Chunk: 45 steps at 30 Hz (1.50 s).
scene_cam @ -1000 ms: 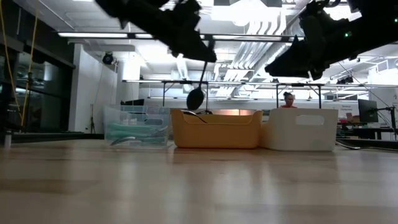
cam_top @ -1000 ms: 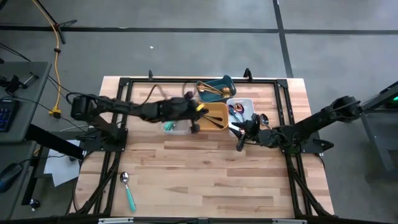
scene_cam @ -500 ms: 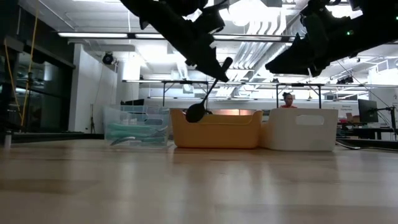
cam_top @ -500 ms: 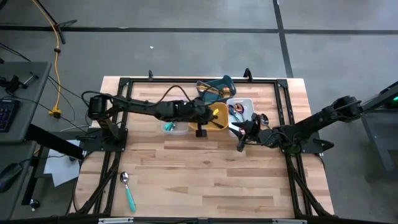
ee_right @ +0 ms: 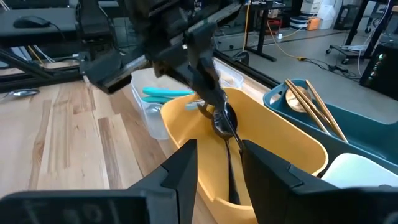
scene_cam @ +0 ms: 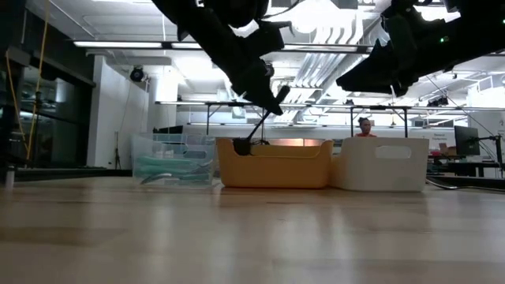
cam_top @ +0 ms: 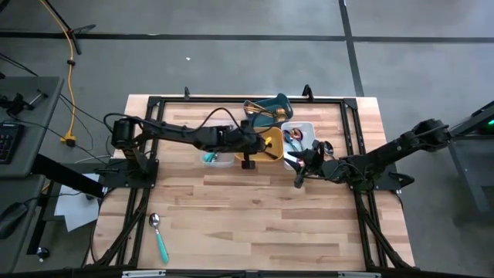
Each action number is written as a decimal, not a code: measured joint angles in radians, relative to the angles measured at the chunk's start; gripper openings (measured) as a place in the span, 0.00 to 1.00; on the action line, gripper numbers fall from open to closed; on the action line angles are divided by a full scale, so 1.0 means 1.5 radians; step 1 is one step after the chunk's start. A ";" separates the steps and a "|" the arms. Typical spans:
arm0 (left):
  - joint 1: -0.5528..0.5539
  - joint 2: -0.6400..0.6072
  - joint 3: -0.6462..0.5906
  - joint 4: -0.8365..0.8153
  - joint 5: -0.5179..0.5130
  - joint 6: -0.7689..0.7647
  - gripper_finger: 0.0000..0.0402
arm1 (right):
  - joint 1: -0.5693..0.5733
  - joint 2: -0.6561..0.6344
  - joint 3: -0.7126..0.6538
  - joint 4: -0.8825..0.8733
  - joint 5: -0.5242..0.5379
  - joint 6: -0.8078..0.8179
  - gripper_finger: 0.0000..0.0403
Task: Sort silverware by color (type)
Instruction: Put the silver spoon into the orange bin
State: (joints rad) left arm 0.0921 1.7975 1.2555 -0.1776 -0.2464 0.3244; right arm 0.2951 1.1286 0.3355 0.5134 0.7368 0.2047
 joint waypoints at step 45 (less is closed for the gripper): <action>-0.007 -0.119 -0.010 -0.110 0.156 -0.084 0.42 | 0.000 0.000 0.000 0.028 -0.029 -0.015 0.29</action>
State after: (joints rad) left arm 0.0814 1.6185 1.2406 -0.3428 -0.0124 0.1978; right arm 0.2951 1.1286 0.3355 0.5560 0.6937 0.1822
